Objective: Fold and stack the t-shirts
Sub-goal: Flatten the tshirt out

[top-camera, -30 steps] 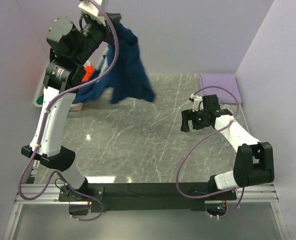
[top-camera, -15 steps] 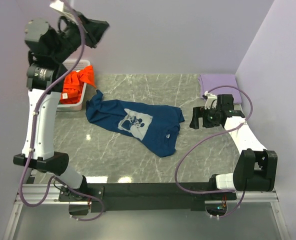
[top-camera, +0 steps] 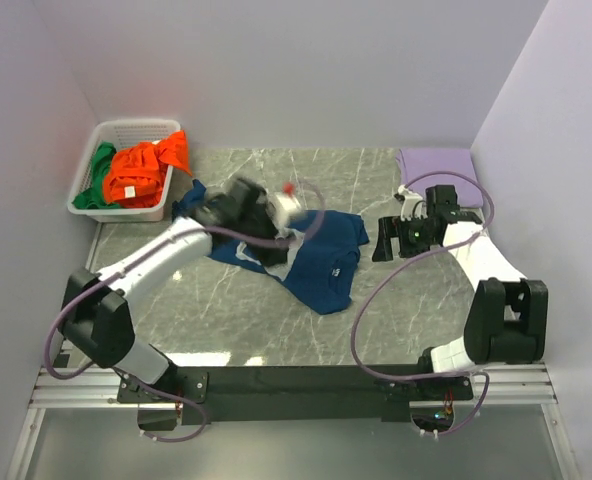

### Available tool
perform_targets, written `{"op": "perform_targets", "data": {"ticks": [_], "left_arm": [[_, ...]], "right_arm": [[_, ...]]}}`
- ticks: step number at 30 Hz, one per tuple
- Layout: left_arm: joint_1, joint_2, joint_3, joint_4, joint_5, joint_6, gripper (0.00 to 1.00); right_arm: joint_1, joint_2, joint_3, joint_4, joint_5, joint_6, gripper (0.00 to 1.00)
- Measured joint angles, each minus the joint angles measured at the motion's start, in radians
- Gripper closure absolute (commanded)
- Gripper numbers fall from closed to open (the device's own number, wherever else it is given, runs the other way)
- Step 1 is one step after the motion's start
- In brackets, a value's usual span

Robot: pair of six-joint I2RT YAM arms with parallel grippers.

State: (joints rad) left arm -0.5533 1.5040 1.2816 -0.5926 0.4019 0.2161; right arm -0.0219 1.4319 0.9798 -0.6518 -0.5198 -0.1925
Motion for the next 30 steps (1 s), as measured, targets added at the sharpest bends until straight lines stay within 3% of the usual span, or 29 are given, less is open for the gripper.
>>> {"op": "perform_targets", "data": {"ticks": [4, 8, 16, 19, 20, 23, 30], "left_arm": [[-0.210, 0.006, -0.142, 0.022, -0.069, 0.101, 0.27], [-0.368, 0.075, -0.158, 0.115, -0.138, 0.158, 0.27], [-0.508, 0.338, -0.115, 0.258, -0.242, 0.190, 0.29], [-0.518, 0.405, -0.043, 0.291, -0.288, 0.187, 0.44], [-0.518, 0.429, -0.010, 0.290, -0.303, 0.190, 0.67], [-0.521, 0.500, 0.079, 0.278, -0.331, 0.187, 0.99], [-0.510, 0.543, 0.412, 0.186, -0.265, 0.094, 1.00]], "right_arm": [[0.003, 0.080, 0.062, 0.007, -0.003, 0.025, 0.04], [-0.004, 0.137, 0.094, 0.016, -0.003, 0.051, 0.04], [-0.154, 0.142, 0.107, -0.001, -0.029, 0.068, 0.04], [-0.211, 0.142, 0.107, -0.019, -0.035, 0.062, 0.04], [-0.223, 0.141, 0.107, -0.026, -0.038, 0.059, 0.04], [-0.245, 0.134, 0.107, -0.043, -0.045, 0.045, 0.04], [-0.355, 0.087, 0.122, -0.075, -0.058, 0.043, 0.04]]}}
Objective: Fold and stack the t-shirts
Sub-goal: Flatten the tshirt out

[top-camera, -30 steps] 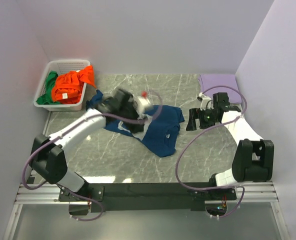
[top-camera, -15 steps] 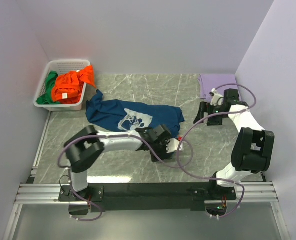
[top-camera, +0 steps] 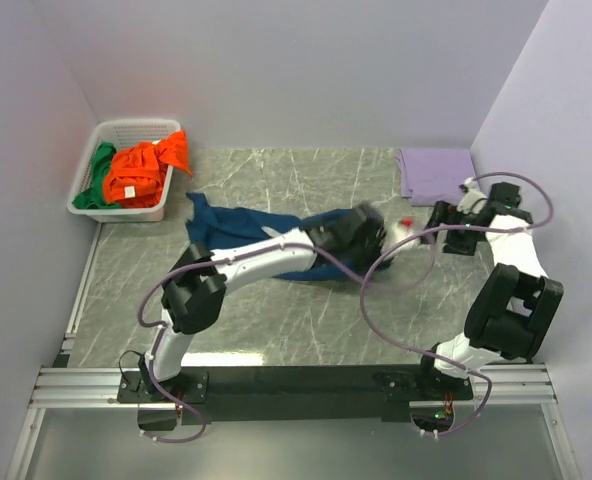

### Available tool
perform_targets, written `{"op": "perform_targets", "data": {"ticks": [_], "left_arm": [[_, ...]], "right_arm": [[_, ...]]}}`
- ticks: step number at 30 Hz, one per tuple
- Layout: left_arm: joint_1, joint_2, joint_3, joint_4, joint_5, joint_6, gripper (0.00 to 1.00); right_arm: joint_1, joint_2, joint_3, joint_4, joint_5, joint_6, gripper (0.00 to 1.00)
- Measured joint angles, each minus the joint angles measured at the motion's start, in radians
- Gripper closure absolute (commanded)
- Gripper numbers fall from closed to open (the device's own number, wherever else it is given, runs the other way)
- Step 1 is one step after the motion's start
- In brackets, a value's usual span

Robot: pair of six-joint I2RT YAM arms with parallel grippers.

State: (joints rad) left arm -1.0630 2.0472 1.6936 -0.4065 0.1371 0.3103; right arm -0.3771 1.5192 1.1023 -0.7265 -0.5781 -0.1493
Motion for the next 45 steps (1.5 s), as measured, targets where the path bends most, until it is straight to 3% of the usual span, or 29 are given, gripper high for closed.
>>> {"op": "perform_targets", "data": {"ticks": [7, 10, 12, 15, 18, 22, 25, 27, 31, 36, 45], "left_arm": [[0.151, 0.004, 0.541, 0.152, 0.185, -0.368, 0.99], [0.272, -0.023, 0.647, 0.269, 0.225, -0.528, 1.00], [0.359, -0.069, 0.642, 0.310, 0.237, -0.625, 0.99], [0.502, -0.207, 0.464, 0.349, 0.260, -0.726, 1.00], [0.644, -0.391, 0.114, 0.403, 0.292, -0.781, 0.98], [0.797, -0.560, -0.389, 0.404, 0.341, -0.781, 0.63], [0.830, -0.587, -0.690, 0.297, 0.367, -0.703, 0.57], [0.847, -0.591, -0.802, 0.170, 0.379, -0.628, 0.52], [0.923, -0.661, -0.851, -0.006, 0.400, -0.463, 0.42], [0.929, -0.740, -0.747, -0.063, 0.420, -0.261, 0.42], [0.733, -0.445, -0.526, -0.050, 0.302, -0.086, 0.40]], "right_arm": [[-0.153, -0.058, 0.047, 0.005, -0.029, 0.018, 0.03], [-0.152, -0.081, 0.047, 0.004, -0.072, 0.018, 0.03], [-0.148, -0.090, 0.047, 0.004, -0.100, 0.018, 0.03], [-0.145, -0.094, 0.047, 0.003, -0.119, 0.013, 0.03], [-0.137, -0.094, 0.047, 0.001, -0.118, -0.003, 0.03], [-0.112, -0.087, 0.048, -0.007, -0.117, -0.035, 0.07], [-0.075, -0.061, 0.048, -0.031, -0.110, -0.079, 0.11], [-0.038, -0.038, 0.047, -0.055, -0.088, -0.119, 0.13], [0.052, -0.025, 0.017, -0.080, -0.013, -0.204, 0.18], [0.146, -0.016, -0.034, -0.067, 0.126, -0.251, 0.30], [0.166, 0.151, 0.011, -0.005, 0.261, -0.251, 0.34]]}}
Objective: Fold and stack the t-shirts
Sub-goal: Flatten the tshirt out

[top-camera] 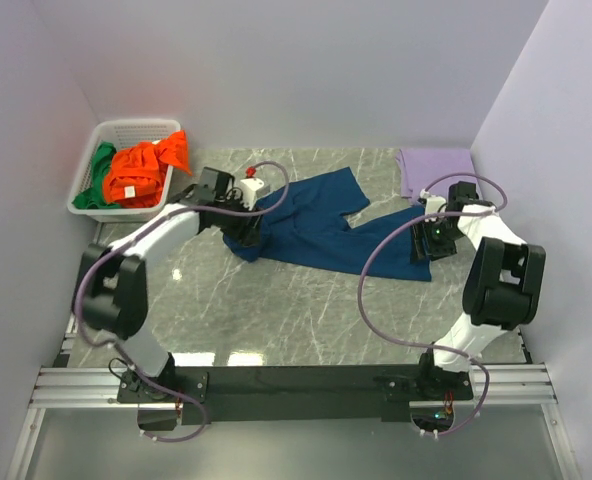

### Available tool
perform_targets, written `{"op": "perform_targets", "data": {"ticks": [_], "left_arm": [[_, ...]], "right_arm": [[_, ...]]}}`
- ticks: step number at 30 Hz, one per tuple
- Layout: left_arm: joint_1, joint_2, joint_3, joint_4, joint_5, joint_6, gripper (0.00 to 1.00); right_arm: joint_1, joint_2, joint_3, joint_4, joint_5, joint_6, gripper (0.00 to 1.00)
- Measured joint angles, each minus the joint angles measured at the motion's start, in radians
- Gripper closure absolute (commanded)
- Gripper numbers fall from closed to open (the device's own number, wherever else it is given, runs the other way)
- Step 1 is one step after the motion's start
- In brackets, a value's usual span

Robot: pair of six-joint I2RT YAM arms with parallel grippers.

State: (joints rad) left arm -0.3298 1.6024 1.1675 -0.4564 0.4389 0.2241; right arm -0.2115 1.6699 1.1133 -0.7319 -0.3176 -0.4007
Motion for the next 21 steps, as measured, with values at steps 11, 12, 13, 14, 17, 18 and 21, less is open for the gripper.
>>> {"op": "perform_targets", "data": {"ticks": [11, 12, 13, 14, 17, 18, 21], "left_arm": [[-0.003, 0.254, 0.156, -0.011, -0.140, 0.046, 0.99], [0.006, 0.253, 0.155, -0.021, -0.135, 0.055, 0.99], [0.020, 0.248, 0.153, -0.034, -0.128, 0.062, 0.99], [0.034, 0.239, 0.147, -0.039, -0.120, 0.067, 0.99], [0.099, 0.173, 0.108, -0.084, -0.095, 0.089, 0.99], [0.122, 0.140, 0.088, -0.093, -0.092, 0.099, 0.99], [0.179, 0.029, 0.017, -0.129, -0.089, 0.140, 0.99]], "right_arm": [[0.048, 0.165, 0.074, 0.013, 0.087, 0.019, 0.86], [0.050, 0.170, 0.085, 0.011, 0.093, 0.015, 0.95], [0.050, 0.172, 0.091, 0.013, 0.097, 0.014, 1.00], [0.050, 0.171, 0.093, 0.013, 0.101, 0.020, 1.00], [0.050, 0.170, 0.093, 0.006, 0.102, 0.013, 1.00], [0.050, 0.164, 0.090, 0.005, 0.100, 0.004, 1.00], [0.050, 0.126, 0.079, -0.022, 0.090, -0.029, 0.67]]}}
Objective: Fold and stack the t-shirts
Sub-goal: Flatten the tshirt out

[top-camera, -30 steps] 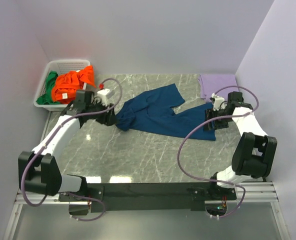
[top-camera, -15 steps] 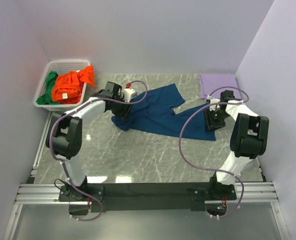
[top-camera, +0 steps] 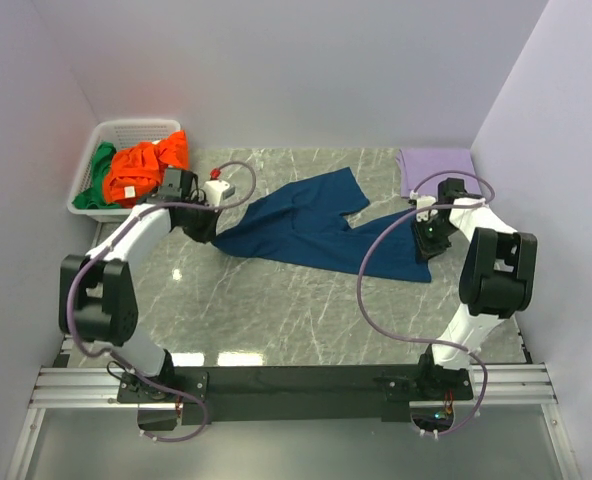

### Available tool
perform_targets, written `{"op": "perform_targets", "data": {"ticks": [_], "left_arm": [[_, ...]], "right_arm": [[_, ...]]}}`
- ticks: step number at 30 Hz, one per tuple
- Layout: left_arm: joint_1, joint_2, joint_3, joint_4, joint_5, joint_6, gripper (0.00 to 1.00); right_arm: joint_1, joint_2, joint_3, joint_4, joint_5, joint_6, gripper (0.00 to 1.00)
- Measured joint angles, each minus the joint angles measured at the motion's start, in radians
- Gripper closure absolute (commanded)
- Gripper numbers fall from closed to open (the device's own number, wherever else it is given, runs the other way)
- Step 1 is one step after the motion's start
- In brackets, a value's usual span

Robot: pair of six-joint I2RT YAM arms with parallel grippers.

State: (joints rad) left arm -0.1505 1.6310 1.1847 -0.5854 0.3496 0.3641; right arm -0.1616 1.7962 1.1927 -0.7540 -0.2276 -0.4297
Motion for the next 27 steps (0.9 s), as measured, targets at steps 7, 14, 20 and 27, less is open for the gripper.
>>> {"op": "perform_targets", "data": {"ticks": [7, 14, 20, 27], "left_arm": [[0.003, -0.045, -0.029, -0.043, 0.034, 0.051, 0.46], [-0.053, 0.153, 0.257, 0.016, 0.087, 0.002, 0.44], [-0.178, 0.283, 0.360, 0.072, 0.087, -0.019, 0.45], [-0.237, 0.402, 0.417, 0.071, 0.071, -0.045, 0.44]], "right_arm": [[-0.010, -0.104, 0.011, -0.057, -0.022, -0.063, 0.49], [-0.005, -0.058, 0.124, -0.054, -0.028, -0.072, 0.56], [0.014, 0.031, 0.167, -0.045, -0.026, -0.091, 0.65], [0.037, 0.090, 0.178, -0.050, -0.012, -0.114, 0.62]]}}
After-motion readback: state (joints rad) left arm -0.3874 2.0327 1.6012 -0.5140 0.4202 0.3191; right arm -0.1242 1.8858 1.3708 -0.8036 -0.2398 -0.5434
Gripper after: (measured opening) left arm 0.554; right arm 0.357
